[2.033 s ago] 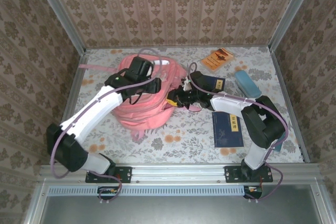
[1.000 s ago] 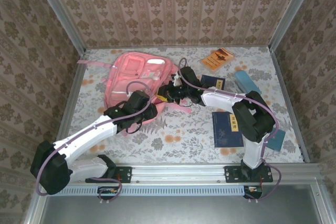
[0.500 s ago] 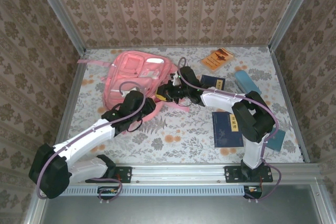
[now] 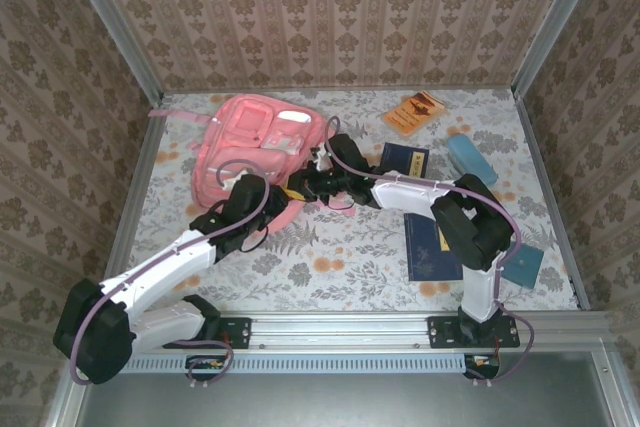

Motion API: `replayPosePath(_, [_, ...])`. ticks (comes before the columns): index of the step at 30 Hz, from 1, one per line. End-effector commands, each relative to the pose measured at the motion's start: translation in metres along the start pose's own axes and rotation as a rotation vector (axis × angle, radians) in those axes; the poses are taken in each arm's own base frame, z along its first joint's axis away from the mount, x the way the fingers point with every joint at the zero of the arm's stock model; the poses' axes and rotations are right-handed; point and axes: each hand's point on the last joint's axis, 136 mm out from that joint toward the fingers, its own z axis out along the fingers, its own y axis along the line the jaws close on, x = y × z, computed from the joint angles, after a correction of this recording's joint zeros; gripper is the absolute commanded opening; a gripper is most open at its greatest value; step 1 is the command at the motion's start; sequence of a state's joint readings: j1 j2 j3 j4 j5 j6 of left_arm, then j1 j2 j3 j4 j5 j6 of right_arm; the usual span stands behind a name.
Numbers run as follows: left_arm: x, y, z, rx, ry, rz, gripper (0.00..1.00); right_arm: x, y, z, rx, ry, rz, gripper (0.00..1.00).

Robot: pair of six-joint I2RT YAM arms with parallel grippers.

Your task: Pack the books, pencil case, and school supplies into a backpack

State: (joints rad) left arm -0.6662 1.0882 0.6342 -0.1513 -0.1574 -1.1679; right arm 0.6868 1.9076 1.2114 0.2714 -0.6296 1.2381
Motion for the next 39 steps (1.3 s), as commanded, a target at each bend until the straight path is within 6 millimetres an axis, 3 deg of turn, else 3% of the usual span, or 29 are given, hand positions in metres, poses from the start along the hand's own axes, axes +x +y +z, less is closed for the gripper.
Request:
replayPosePath(1, [-0.009, 0.002, 0.003, -0.001, -0.042, -0.037, 0.33, -0.001, 0.004, 0.008, -0.024, 0.009, 0.002, 0.12])
replayPosePath(6, [-0.001, 0.02, 0.006, -0.071, -0.014, -0.026, 0.31, -0.003, -0.001, 0.008, -0.003, 0.0, 0.013, 0.11])
replayPosePath(10, [0.004, 0.03, 0.008, -0.094, -0.004, -0.036, 0.23, -0.006, -0.015, 0.0, 0.079, -0.051, 0.008, 0.12])
replayPosePath(13, [0.007, 0.036, 0.008, -0.119, 0.005, -0.042, 0.24, -0.012, -0.03, -0.014, 0.18, -0.115, -0.011, 0.22])
replayPosePath(15, [0.009, 0.041, 0.009, -0.133, 0.01, -0.042, 0.26, -0.015, -0.041, -0.022, 0.241, -0.144, 0.003, 0.36])
replayPosePath(17, [0.012, 0.043, 0.009, -0.137, 0.019, -0.039, 0.28, -0.019, -0.049, -0.025, 0.267, -0.156, 0.032, 0.47])
replayPosePath(19, [0.014, 0.044, 0.01, -0.137, 0.03, -0.034, 0.29, -0.021, -0.052, -0.024, 0.269, -0.156, 0.063, 0.51])
replayPosePath(31, [0.023, 0.038, 0.012, -0.09, 0.083, -0.036, 0.38, -0.028, -0.053, 0.006, 0.233, -0.091, 0.175, 0.46])
replayPosePath(39, [0.028, 0.045, 0.013, -0.107, 0.096, -0.061, 0.4, -0.021, -0.085, -0.001, 0.34, -0.11, 0.24, 0.46])
